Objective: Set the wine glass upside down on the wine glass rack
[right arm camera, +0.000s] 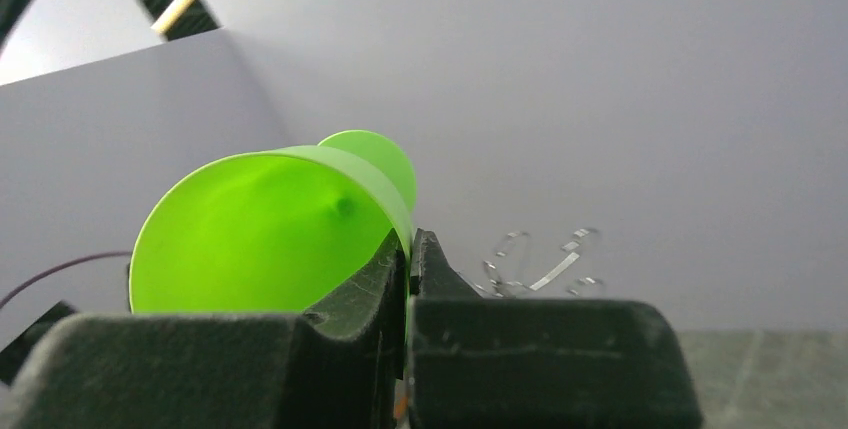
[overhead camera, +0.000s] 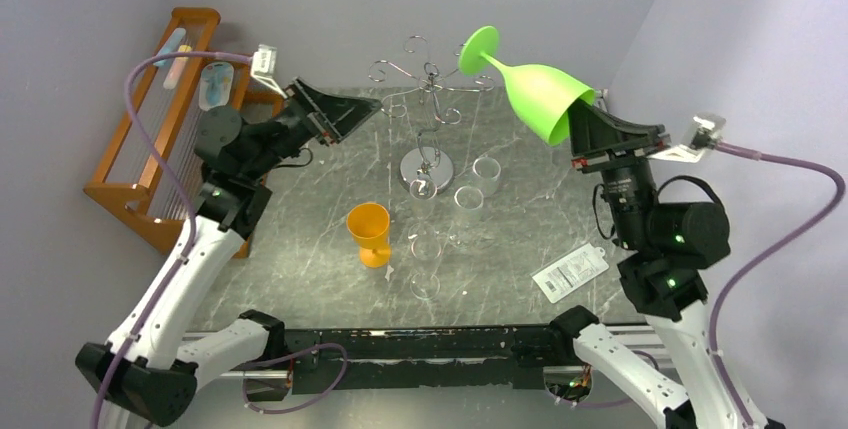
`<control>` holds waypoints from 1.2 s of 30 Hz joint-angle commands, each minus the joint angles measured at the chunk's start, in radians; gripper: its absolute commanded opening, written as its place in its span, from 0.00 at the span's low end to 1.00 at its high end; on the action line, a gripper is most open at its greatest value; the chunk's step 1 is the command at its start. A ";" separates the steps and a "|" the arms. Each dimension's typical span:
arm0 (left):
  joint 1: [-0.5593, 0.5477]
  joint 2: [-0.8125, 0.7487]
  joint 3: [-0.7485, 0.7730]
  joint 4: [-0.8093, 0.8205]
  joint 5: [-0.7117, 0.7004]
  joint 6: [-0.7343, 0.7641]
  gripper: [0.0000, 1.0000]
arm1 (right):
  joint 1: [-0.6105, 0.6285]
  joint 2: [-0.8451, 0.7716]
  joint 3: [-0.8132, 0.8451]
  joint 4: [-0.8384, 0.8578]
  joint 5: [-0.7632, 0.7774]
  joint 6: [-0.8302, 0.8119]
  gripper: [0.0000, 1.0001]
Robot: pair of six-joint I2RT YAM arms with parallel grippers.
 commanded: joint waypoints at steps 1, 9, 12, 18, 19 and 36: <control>-0.141 0.074 0.051 0.233 -0.085 -0.113 0.97 | 0.006 0.112 0.000 0.238 -0.220 -0.077 0.00; -0.283 0.290 0.169 0.543 -0.174 -0.257 0.97 | 0.006 0.278 0.045 0.445 -0.321 -0.109 0.00; -0.320 0.320 0.193 0.589 -0.237 -0.271 0.97 | 0.005 0.310 0.041 0.487 -0.358 -0.080 0.00; -0.369 0.313 0.188 0.486 -0.441 -0.323 0.87 | 0.006 0.330 0.013 0.543 -0.419 -0.019 0.00; -0.373 0.314 0.179 0.495 -0.463 -0.342 0.83 | 0.006 0.332 0.007 0.551 -0.431 -0.011 0.00; -0.399 0.364 0.138 0.711 -0.515 -0.404 0.22 | 0.006 0.323 -0.069 0.489 -0.590 -0.020 0.00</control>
